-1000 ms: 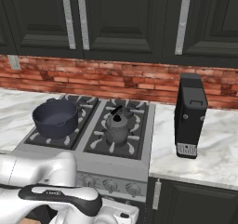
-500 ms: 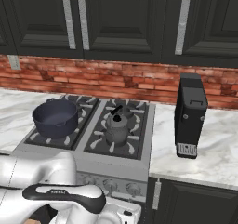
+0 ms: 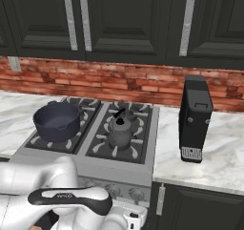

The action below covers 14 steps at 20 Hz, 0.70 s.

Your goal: Pick the kettle from the counter and place it on a stove burner. Then turn the burner on.

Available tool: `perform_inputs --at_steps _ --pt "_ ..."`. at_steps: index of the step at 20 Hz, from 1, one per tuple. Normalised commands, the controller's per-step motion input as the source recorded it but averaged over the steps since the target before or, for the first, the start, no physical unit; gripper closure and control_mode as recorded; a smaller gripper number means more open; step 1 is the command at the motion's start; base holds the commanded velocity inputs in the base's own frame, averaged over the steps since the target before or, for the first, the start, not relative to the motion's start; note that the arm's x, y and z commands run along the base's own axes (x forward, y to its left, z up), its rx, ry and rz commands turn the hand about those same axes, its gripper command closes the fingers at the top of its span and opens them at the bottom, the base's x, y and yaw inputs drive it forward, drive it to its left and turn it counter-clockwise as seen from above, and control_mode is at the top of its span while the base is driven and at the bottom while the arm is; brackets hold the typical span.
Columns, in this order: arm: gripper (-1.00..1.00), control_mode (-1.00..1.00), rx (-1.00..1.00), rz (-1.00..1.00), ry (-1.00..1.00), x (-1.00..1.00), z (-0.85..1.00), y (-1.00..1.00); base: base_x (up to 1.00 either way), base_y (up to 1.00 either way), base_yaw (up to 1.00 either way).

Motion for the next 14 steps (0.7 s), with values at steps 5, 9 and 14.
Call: perform_inputs --at_steps 5,9,14 --pt "-1.00 -1.00 0.00 0.00 0.00 0.13 -0.11 0.00 0.00 0.00 0.00" --pt "-1.00 -1.00 0.00 0.00 0.00 0.15 -0.23 0.00 0.00 0.00 0.00" --pt "-1.00 -1.00 0.00 0.00 0.00 0.11 -0.28 0.00 0.00 0.00 0.00"
